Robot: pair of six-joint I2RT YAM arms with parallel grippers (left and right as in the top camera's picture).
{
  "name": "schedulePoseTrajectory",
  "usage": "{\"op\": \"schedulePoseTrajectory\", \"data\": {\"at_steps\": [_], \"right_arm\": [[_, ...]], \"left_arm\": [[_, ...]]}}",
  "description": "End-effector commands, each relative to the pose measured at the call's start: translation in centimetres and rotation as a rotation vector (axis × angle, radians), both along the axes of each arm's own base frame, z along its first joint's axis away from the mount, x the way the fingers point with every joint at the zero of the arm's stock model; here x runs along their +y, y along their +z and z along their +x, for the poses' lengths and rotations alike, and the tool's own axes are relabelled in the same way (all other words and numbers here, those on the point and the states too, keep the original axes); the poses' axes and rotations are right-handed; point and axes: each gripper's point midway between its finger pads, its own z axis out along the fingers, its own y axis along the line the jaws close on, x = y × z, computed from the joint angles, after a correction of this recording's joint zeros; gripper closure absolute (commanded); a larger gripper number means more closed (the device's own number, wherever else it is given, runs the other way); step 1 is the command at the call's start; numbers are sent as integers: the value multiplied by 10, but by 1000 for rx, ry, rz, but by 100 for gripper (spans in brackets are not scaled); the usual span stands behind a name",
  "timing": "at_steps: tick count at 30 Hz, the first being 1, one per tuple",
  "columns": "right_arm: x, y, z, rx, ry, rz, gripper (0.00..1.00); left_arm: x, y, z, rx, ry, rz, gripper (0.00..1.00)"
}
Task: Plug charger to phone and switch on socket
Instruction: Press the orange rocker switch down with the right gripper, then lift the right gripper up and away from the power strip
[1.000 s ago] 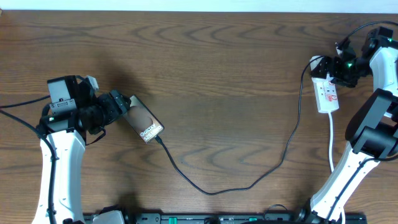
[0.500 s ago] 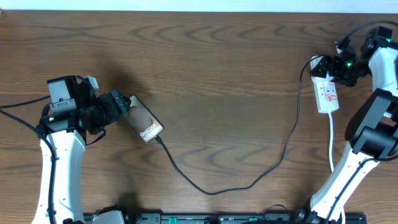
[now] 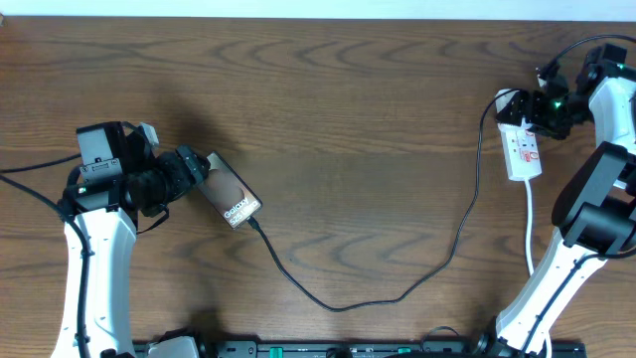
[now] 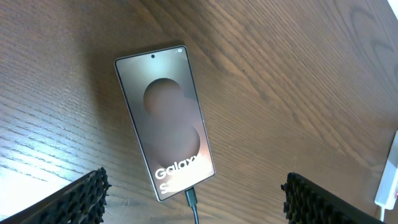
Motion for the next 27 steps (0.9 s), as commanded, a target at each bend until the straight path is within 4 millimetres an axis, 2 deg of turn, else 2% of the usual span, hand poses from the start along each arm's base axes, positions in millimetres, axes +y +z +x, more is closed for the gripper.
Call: {"op": "schedulePoseTrajectory", "data": {"at_steps": [1,6,8,12,16,21,22,24,27], "right_arm": [[58,-18,-16,75,40,220,18],[59,-19,-18,88,32,224,19],[55,-19,-18,95,7,217,14],[44,-8,-15,83,-19,203,13],[24,16,-18,70,-63,139,7],[-7,49,-32,92,-177,-50,4],[-19,68,-41,102,-238,-128,1],[-30,88,-53,114,-324,-202,1],[-37,115,-70,123,-431,-257,1]], "left_arm": [[2,0,-1,-7,-15,24,12],[2,0,-1,-7,-15,24,12],[2,0,-1,-7,-15,24,12],[2,0,-1,-7,-15,24,12],[2,0,-1,-6,-14,24,12],[2,0,-1,-6,-15,24,12],[2,0,-1,-6,-14,24,12],[2,0,-1,-6,-15,24,12],[2,0,-1,-6,-15,24,12]]}}
